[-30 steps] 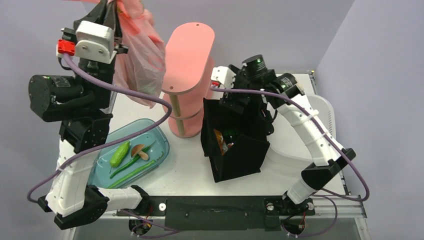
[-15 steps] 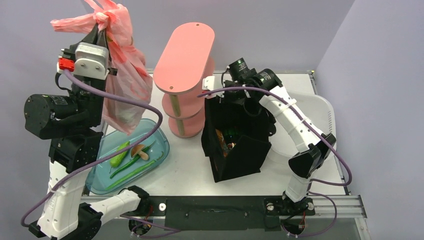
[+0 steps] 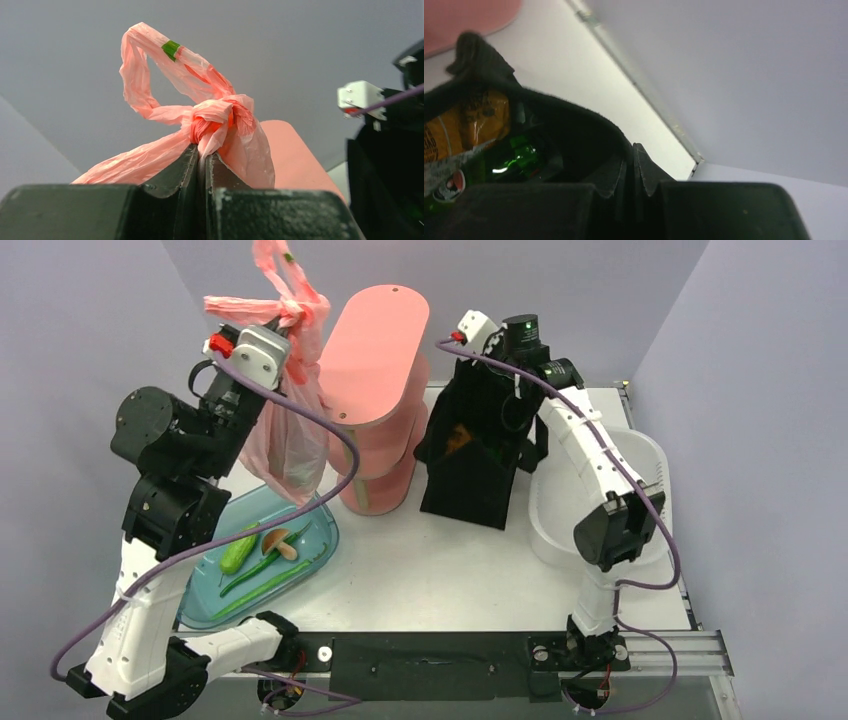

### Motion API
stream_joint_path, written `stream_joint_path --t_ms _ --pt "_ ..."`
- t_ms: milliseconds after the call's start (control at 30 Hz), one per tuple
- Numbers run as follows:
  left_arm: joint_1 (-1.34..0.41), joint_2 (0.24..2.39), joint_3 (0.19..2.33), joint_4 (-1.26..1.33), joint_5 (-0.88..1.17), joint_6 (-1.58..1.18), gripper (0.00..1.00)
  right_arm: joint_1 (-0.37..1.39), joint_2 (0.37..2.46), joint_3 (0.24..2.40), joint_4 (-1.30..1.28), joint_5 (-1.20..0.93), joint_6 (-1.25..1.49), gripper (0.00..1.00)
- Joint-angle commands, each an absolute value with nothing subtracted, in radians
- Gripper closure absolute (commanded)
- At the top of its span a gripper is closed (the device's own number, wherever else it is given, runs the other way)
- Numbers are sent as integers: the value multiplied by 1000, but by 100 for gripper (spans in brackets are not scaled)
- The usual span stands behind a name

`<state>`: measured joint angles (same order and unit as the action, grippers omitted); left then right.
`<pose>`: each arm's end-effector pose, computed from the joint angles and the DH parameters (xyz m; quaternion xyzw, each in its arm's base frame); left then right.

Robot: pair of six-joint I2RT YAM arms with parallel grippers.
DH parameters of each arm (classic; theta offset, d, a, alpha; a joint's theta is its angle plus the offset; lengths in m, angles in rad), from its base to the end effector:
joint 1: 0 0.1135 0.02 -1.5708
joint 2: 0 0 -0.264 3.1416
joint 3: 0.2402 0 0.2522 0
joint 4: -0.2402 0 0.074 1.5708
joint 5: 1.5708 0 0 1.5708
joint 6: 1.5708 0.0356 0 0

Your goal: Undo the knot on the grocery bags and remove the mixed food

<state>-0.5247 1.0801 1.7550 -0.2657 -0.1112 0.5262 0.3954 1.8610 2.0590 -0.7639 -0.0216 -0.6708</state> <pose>0.1315 -0.0716 0.5898 0.2346 0.4972 0.0311 0.8347 0.3840 0.1611 0.4147 -0.4498 0.7521 -0.0567 0.4783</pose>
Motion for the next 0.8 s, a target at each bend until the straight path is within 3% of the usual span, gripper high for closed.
stream_joint_path --t_ms 0,267,467,533,600,667,767 --pt "-520 1109 1845 -283 129 459 100 330 1922 2146 -193 110 -634 100" --pt "-521 1208 1972 -376 379 410 100 218 2235 2416 189 162 -619 100" --pt "-523 1324 2128 -466 559 278 100 178 2344 2468 382 190 -569 96" --pt "-532 1362 2179 -480 603 233 100 175 2317 2448 362 179 -525 80" --pt "-551 1391 2221 -501 642 211 100 176 2246 2368 358 142 -496 56" --pt "-580 1403 2233 -526 678 218 100 175 2164 2289 334 97 -470 43" --pt "-634 1396 2171 -581 704 269 100 176 2033 2203 251 37 -433 35"
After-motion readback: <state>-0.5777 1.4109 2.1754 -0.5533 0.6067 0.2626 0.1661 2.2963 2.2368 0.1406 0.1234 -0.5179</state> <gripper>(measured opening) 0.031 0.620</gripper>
